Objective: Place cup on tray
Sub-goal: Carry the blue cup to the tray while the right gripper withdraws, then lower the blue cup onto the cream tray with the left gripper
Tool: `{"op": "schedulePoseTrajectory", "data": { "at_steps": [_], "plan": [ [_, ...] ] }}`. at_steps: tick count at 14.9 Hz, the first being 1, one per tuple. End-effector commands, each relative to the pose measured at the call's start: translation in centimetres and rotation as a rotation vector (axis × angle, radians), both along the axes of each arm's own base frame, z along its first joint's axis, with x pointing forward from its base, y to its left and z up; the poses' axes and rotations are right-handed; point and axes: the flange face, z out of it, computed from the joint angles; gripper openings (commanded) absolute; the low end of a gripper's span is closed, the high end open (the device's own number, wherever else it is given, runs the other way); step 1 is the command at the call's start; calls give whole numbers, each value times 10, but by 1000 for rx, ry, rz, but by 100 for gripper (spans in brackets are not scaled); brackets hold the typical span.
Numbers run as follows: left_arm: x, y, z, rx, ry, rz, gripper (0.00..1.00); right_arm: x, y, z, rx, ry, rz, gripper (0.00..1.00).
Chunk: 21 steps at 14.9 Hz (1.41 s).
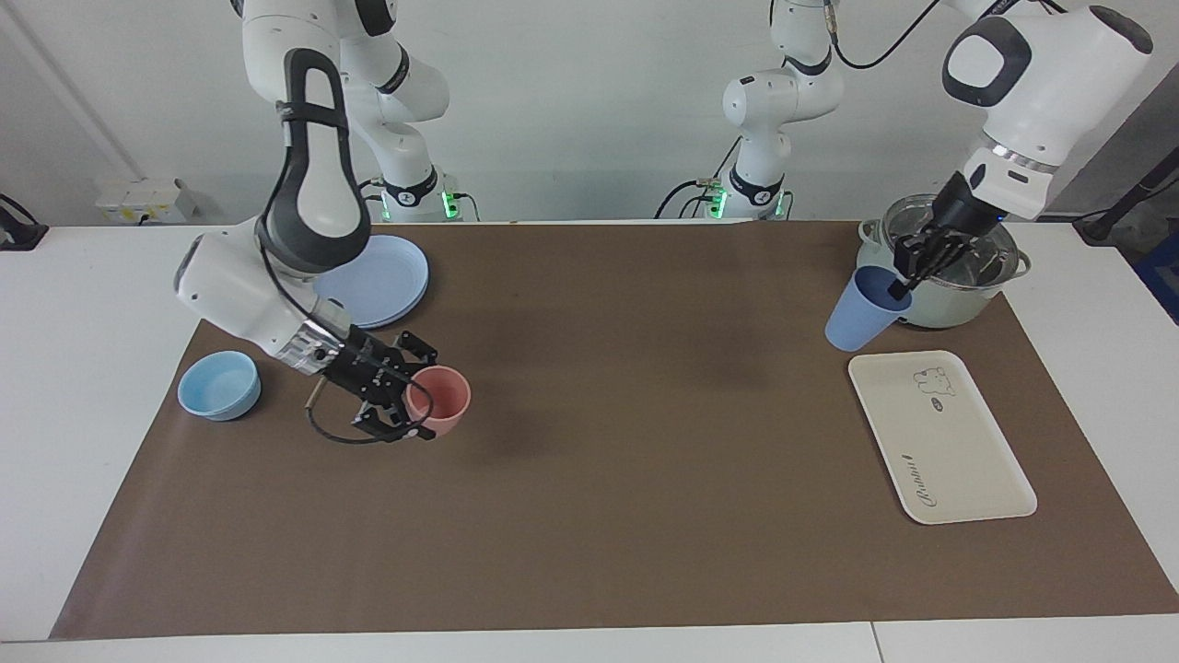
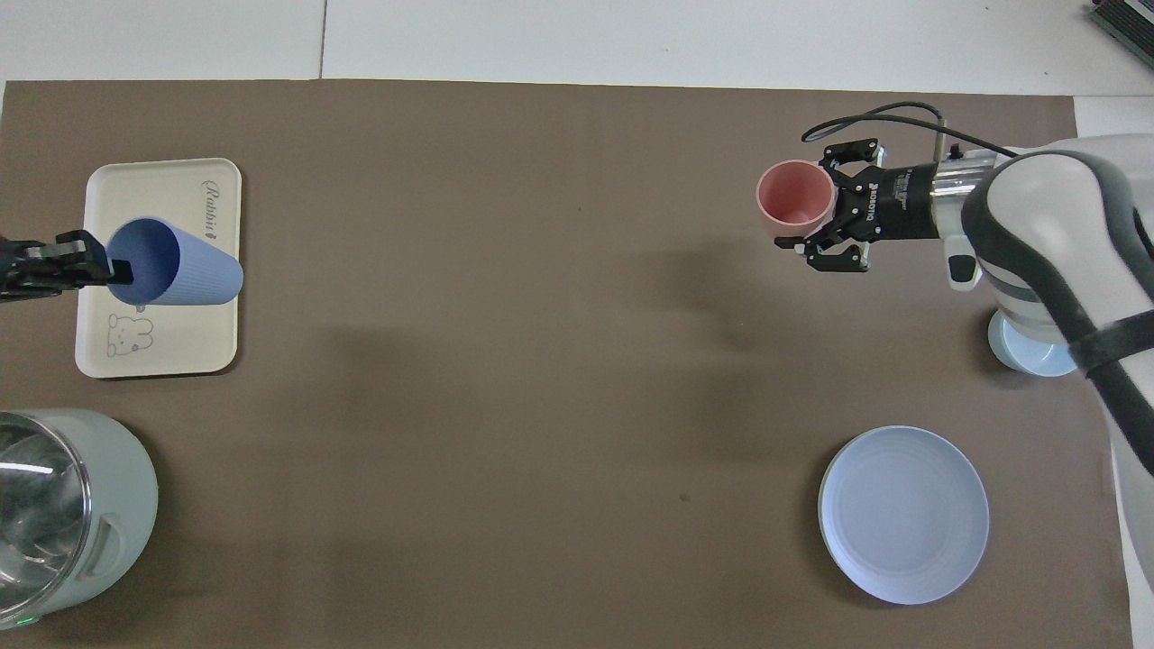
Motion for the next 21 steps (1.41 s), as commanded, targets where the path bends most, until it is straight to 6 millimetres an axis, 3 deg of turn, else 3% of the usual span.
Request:
{"op": "schedulePoseTrajectory", "data": {
  "at_steps": [1,4,5,8,10,13,18,19,20,21],
  "plan": [
    [23,45,-42,95,-30,-73,0,16,-58,-26,77,-48,69,0],
    [37,89,-84,157,-44,-115,0,23,-90,-50,138,-88,95,0],
    [37,91,-92,165,-54,-139,0,24,-98,-62,162,-84,89,0],
    [25,87,-126,183,-62,-135,0,29,-105,-71,188,-101,98,0],
    [25,83,-133,196,-90,-133,0,29,-110,-73,187,-102,88,0],
    [29,94,-146,204,-104,-122,0,30,-109,-73,180,-108,83,0],
    [32,97,-170,204,-101,-119,0,28,-115,-100,179,-111,102,0],
    [31,96,-173,205,-102,-121,54,28,-115,-105,182,-105,101,0],
    [30,96,-174,206,-103,-120,100,27,-115,-113,181,-94,104,0],
    [32,96,-170,206,-105,-121,100,27,-115,-120,182,-85,103,0]
  ]
}}
